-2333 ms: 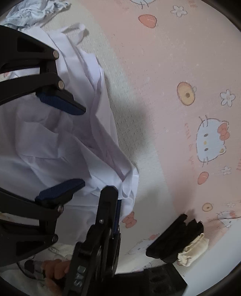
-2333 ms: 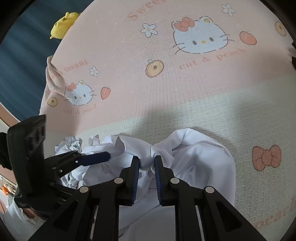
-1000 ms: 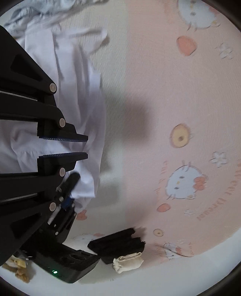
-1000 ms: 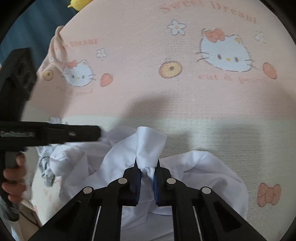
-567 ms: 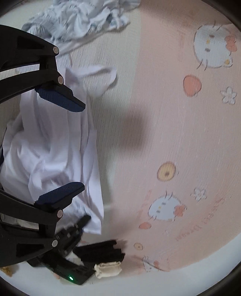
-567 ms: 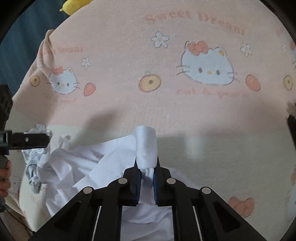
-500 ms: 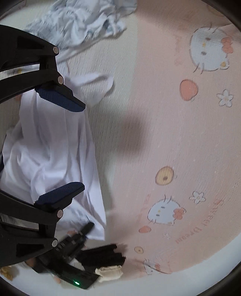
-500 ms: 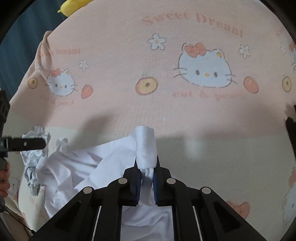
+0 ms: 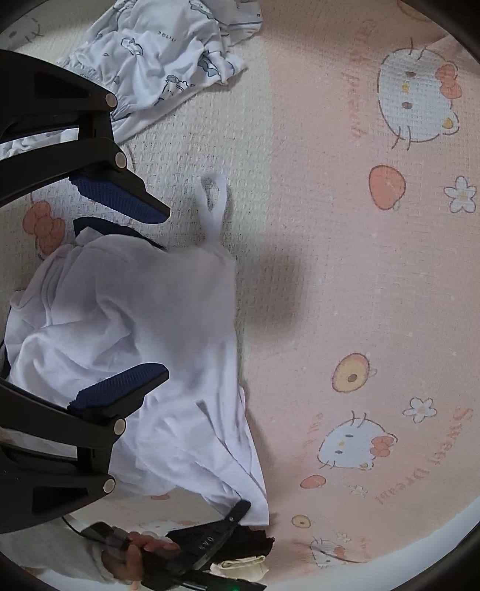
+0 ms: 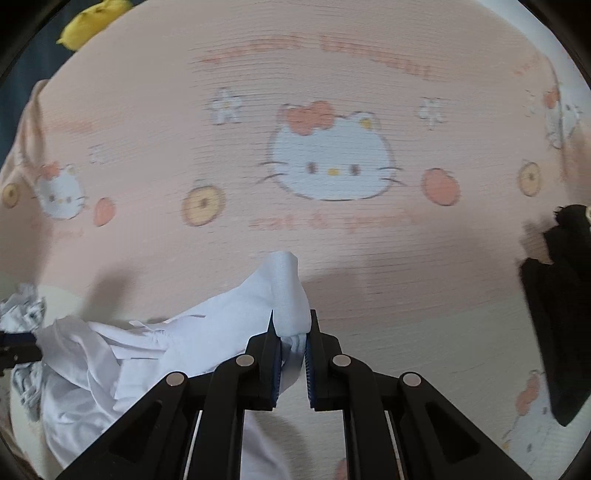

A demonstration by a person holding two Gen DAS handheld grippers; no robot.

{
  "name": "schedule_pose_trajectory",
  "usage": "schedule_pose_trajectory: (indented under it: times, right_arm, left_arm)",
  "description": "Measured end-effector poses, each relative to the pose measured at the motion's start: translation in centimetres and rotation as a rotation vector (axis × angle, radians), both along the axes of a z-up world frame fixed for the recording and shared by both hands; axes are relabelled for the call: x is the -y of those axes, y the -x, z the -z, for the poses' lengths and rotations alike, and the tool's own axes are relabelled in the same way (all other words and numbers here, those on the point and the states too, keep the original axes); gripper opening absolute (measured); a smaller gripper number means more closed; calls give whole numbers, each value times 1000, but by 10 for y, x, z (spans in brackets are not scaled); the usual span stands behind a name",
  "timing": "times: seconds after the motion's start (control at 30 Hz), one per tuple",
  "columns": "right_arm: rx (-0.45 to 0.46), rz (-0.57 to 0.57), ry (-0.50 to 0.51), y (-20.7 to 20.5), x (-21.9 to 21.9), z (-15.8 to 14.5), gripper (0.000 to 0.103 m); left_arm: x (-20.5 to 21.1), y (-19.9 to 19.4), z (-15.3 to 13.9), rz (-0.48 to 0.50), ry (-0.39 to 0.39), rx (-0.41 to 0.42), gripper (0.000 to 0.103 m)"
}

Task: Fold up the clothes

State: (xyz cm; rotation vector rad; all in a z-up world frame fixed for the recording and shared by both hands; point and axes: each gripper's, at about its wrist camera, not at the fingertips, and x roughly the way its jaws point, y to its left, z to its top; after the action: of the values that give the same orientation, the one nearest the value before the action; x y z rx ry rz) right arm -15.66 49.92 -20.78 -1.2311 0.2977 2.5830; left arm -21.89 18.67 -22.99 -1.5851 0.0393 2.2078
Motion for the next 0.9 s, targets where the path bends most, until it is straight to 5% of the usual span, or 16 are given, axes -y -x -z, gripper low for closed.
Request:
schedule_pose_trajectory:
  times: [0.2,0.27,0.33,0.8,0.9]
  right_arm:
    - [55,-21,33,2,-13,8,13]
    - [70,-39,20,2,-10,8,49]
    - [66,-56,14,1,-7,6,64]
    - [173,-103,79,5,-23,37,65]
    - [187,-114,95,9,-28,42,65]
  left_arm:
    - [-13,12,-1,42,27,-25,77]
    - [-18,18,-2,50,39,-38,77]
    - [-22,24,-2,51,38,-40,77]
    - [-35,68,50,-6,-19,218,77]
    - [-39,68,50,9,-31,194,75]
